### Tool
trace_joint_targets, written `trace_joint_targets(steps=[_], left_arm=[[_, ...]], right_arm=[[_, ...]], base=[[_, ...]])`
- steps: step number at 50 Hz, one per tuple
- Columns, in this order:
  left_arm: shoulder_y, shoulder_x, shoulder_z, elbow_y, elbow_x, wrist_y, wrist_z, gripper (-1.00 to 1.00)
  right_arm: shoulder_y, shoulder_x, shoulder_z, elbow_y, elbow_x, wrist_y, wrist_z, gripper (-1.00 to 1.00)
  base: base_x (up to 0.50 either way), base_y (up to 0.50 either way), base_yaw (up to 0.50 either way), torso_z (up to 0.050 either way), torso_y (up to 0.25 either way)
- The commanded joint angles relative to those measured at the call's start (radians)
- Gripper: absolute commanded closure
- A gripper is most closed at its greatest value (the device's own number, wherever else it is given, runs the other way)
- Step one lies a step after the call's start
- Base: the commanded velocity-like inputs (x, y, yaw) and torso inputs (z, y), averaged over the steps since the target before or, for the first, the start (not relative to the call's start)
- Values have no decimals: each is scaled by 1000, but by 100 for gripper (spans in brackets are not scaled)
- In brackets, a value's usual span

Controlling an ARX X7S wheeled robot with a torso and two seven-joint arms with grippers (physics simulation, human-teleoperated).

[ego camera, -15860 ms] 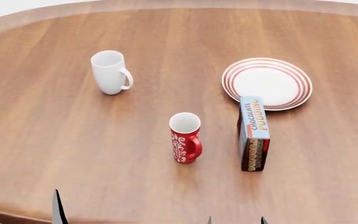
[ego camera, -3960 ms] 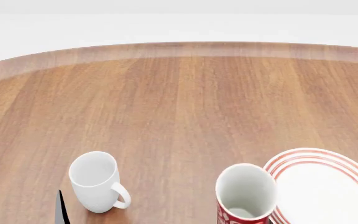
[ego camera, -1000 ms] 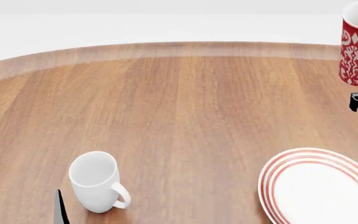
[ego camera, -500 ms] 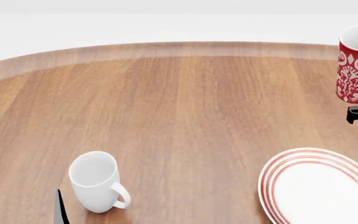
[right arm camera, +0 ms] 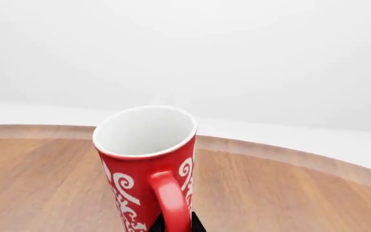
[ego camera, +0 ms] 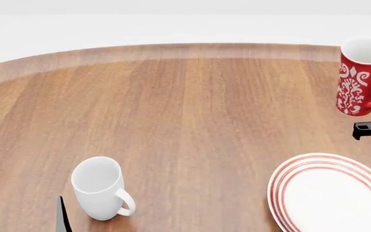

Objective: Pick up the red mug and put it on the plate

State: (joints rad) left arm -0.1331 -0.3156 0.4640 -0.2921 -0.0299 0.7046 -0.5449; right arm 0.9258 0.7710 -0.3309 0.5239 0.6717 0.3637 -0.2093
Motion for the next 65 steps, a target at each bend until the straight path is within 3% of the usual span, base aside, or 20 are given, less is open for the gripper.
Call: trace_joint_targets(steps=[1, 5, 21, 26, 49, 65], left_arm=[[-1, -1, 1, -1, 4, 2, -4, -100], [-1, -1, 2, -1, 3, 1, -4, -100], [-2, -3, 5, -1, 2, 2, -7, -100], [-2, -2, 4, -2, 3, 3, -11, -100], [-3, -6, 10, 2, -4, -3, -9, -100], [-4, -7, 13, 1, -4, -2, -12, -100]], right_arm=[[-32, -14, 26, 12, 18, -33, -14, 100], [-59, -19, 51, -42, 54, 13, 55, 100], [-59, -19, 51, -42, 54, 13, 55, 100], [-45, -82, -1, 133, -15, -97, -49, 100], [-40, -62, 18, 182, -23, -134, -56, 100], [41, -135, -3, 472, -84, -265, -144, 100]], base=[[0, 0, 0, 0, 0], [0, 0, 0, 0, 0], [0, 0, 0, 0, 1], [0, 0, 0, 0, 0], [0, 0, 0, 0, 0], [0, 0, 0, 0, 0]])
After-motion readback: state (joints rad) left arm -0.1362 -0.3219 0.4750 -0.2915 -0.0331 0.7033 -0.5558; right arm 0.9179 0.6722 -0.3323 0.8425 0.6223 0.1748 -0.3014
